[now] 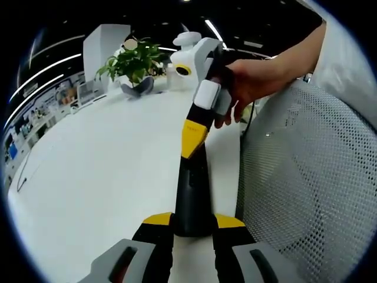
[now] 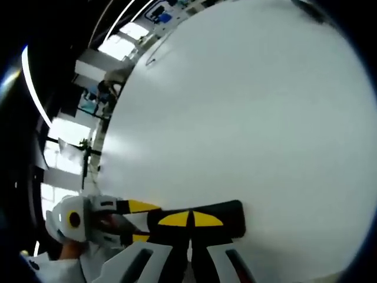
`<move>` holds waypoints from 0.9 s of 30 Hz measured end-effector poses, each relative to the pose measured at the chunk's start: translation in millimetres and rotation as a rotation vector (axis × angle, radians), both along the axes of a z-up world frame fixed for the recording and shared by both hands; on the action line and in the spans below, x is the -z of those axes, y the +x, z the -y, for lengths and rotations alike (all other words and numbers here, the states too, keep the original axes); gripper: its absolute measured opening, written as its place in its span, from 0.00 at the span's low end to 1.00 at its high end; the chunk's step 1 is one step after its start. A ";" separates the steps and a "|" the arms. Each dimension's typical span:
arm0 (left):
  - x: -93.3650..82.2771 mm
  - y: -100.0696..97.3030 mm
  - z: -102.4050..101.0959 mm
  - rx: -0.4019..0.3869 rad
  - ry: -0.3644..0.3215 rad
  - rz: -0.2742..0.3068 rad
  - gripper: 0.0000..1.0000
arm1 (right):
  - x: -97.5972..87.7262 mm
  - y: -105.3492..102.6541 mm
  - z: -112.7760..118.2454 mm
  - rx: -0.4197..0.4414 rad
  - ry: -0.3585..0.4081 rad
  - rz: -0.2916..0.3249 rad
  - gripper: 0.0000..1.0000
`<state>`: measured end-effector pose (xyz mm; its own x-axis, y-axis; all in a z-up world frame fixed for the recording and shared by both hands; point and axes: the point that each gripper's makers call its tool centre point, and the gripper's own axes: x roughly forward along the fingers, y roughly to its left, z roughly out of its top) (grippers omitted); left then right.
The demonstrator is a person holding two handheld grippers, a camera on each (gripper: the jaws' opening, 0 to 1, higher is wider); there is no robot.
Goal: Press the specified remote control buttons in sequence, fully releasing each button before pressing the next.
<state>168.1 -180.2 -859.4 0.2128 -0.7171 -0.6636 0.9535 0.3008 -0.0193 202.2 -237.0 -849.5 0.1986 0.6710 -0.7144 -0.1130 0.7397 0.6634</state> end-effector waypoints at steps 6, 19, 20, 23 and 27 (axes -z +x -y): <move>-0.1 0.1 0.2 0.001 0.000 0.001 0.25 | 2.3 2.2 2.3 0.053 0.041 -0.041 0.00; 0.2 0.0 -0.2 0.003 0.000 0.002 0.24 | 2.3 2.1 0.6 0.090 -0.008 -0.019 0.00; 0.1 0.0 -0.2 0.003 0.001 0.002 0.24 | 2.3 2.0 0.2 0.094 -0.019 -0.017 0.00; -0.2 -0.2 -0.1 0.003 0.001 0.003 0.24 | 3.3 3.0 1.0 0.116 -0.038 -0.038 0.00; -0.4 -0.2 0.1 0.005 0.003 0.004 0.24 | 5.6 4.9 2.1 0.131 -0.061 -0.123 0.00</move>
